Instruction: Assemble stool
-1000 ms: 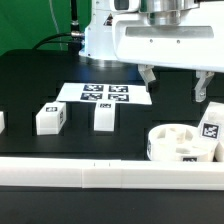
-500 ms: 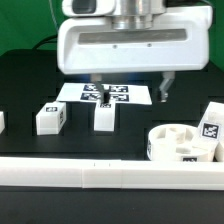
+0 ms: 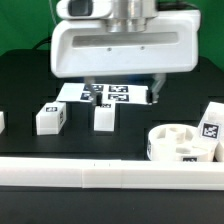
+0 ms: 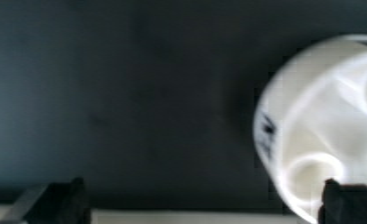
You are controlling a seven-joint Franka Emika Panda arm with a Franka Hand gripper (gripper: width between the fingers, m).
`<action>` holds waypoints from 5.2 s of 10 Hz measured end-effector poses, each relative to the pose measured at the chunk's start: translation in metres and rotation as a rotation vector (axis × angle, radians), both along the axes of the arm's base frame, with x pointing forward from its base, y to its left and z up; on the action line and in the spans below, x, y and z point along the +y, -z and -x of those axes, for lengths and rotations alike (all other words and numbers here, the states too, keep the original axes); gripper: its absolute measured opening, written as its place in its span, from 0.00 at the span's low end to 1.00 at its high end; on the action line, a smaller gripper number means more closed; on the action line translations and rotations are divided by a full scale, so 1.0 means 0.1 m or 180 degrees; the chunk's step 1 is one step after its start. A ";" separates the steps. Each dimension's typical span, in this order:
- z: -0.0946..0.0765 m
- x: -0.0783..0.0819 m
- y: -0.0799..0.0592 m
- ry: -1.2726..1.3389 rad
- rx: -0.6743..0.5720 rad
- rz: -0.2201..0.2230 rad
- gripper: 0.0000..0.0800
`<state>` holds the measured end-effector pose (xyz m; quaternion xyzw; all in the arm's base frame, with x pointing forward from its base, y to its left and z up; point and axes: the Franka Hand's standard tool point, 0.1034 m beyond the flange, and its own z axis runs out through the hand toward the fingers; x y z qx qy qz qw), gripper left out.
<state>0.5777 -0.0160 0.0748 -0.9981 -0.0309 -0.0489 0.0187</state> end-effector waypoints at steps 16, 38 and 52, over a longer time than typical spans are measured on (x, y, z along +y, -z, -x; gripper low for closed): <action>0.66 -0.17 0.25 0.0547 0.2562 0.0026 0.81; 0.55 -0.16 0.45 0.0473 0.3315 0.0062 0.05; 0.67 -0.19 0.51 0.0180 0.3168 -0.0090 0.79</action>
Offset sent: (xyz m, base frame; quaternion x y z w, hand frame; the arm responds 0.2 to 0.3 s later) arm 0.0000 0.0000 0.0000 0.0000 -0.0650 0.0000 0.9979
